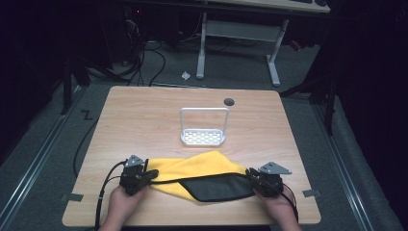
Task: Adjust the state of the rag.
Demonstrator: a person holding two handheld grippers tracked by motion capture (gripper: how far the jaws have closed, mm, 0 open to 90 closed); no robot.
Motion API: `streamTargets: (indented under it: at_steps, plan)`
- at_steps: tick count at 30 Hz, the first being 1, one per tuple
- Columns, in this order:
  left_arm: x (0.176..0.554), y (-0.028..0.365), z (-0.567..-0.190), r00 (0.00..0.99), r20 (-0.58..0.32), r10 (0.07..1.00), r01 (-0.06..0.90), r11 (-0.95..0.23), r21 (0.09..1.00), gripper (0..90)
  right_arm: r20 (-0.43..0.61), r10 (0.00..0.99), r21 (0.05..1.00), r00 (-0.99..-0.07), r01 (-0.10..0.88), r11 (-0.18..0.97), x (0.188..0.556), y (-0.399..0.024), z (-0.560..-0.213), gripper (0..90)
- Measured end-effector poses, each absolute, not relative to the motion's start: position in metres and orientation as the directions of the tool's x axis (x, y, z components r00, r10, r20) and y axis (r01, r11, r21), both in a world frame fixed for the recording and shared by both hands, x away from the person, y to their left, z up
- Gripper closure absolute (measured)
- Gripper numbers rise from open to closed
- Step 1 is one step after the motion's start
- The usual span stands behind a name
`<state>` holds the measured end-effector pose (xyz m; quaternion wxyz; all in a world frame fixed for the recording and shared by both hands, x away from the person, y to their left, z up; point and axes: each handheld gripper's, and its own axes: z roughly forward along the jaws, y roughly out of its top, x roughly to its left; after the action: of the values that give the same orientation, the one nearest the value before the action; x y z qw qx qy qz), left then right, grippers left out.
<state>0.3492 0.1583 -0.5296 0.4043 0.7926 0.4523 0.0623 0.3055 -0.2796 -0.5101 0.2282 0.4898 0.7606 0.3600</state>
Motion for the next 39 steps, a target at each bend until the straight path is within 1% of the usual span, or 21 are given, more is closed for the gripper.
streamTargets:
  at_steps: [1,3,4,7,9,10,11,14,17,19,22,23,26,28,32,34,36,37,38,39]
  plan:
    - [0.347,0.158,-0.530,0.586,-0.265,0.766,0.665,-0.268,0.697,87.5,0.024,0.912,0.778,-0.411,0.580,0.241,0.306,-0.280,-0.509,60.6]
    - [0.345,0.157,-0.529,0.587,-0.258,0.767,0.662,-0.273,0.698,87.5,0.058,0.916,0.786,-0.396,0.584,0.202,0.308,-0.280,-0.510,54.5]
    - [0.346,0.157,-0.529,0.591,-0.259,0.764,0.662,-0.275,0.698,87.4,0.045,0.920,0.782,-0.390,0.587,0.211,0.310,-0.278,-0.511,51.7]
    - [0.348,0.160,-0.530,0.589,-0.284,0.757,0.670,-0.261,0.695,87.2,0.057,0.916,0.744,-0.398,0.629,0.227,0.317,-0.275,-0.519,51.5]
    - [0.349,0.161,-0.531,0.591,-0.286,0.755,0.670,-0.261,0.695,87.2,0.067,0.908,0.733,-0.414,0.638,0.237,0.319,-0.275,-0.522,72.0]
    - [0.349,0.161,-0.530,0.594,-0.283,0.753,0.667,-0.264,0.696,87.2,0.026,0.912,0.738,-0.409,0.624,0.258,0.317,-0.273,-0.520,82.0]
    - [0.349,0.161,-0.531,0.595,-0.283,0.752,0.667,-0.265,0.696,87.2,-0.012,0.910,0.741,-0.414,0.608,0.286,0.315,-0.272,-0.518,84.7]
    - [0.349,0.161,-0.530,0.596,-0.282,0.752,0.665,-0.266,0.697,87.2,-0.061,0.908,0.760,-0.415,0.570,0.312,0.310,-0.273,-0.512,86.7]
    - [0.347,0.161,-0.527,0.591,-0.287,0.754,0.663,-0.251,0.706,87.5,-0.075,0.917,0.800,-0.391,0.526,0.290,0.302,-0.276,-0.500,86.9]
    - [0.344,0.164,-0.513,0.602,-0.320,0.732,0.631,-0.190,0.752,88.1,-0.079,0.920,0.822,-0.384,0.497,0.278,0.299,-0.277,-0.492,86.9]
    - [0.346,0.169,-0.485,0.615,-0.313,0.724,0.570,-0.135,0.810,88.5,-0.084,0.925,0.861,-0.370,0.440,0.254,0.295,-0.277,-0.472,86.9]
    - [0.348,0.169,-0.479,0.618,-0.306,0.725,0.558,-0.130,0.819,88.5,-0.087,0.926,0.872,-0.367,0.421,0.249,0.299,-0.276,-0.464,86.9]
    - [0.367,0.168,-0.467,0.607,-0.289,0.741,0.541,-0.118,0.833,88.6,-0.113,0.931,0.878,-0.348,0.403,0.258,0.315,-0.274,-0.454,86.9]
    - [0.386,0.167,-0.468,0.572,-0.280,0.771,0.555,-0.113,0.824,89.8,-0.090,0.938,0.877,-0.334,0.420,0.234,0.338,-0.275,-0.452,86.9]
    - [0.428,0.170,-0.493,0.489,-0.283,0.825,0.637,-0.116,0.762,89.8,-0.083,0.946,0.849,-0.313,0.474,0.231,0.379,-0.271,-0.464,86.7]
    - [0.439,0.172,-0.507,0.459,-0.276,0.844,0.670,-0.125,0.732,89.7,-0.075,0.951,0.825,-0.300,0.517,0.229,0.398,-0.268,-0.477,86.4]
    - [0.437,0.173,-0.510,0.454,-0.275,0.847,0.669,-0.120,0.733,82.4,-0.069,0.950,0.804,-0.304,0.546,0.233,0.412,-0.266,-0.488,84.1]
    - [0.432,0.174,-0.509,0.459,-0.283,0.842,0.661,-0.111,0.743,77.5,-0.065,0.952,0.799,-0.300,0.556,0.230,0.416,-0.266,-0.491,80.4]
    - [0.423,0.176,-0.505,0.465,-0.269,0.844,0.640,-0.110,0.760,75.1,-0.053,0.952,0.801,-0.301,0.556,0.220,0.418,-0.267,-0.491,74.0]
    - [0.416,0.178,-0.502,0.468,-0.267,0.842,0.630,-0.106,0.770,71.5,-0.044,0.953,0.808,-0.299,0.551,0.210,0.416,-0.270,-0.488,72.0]
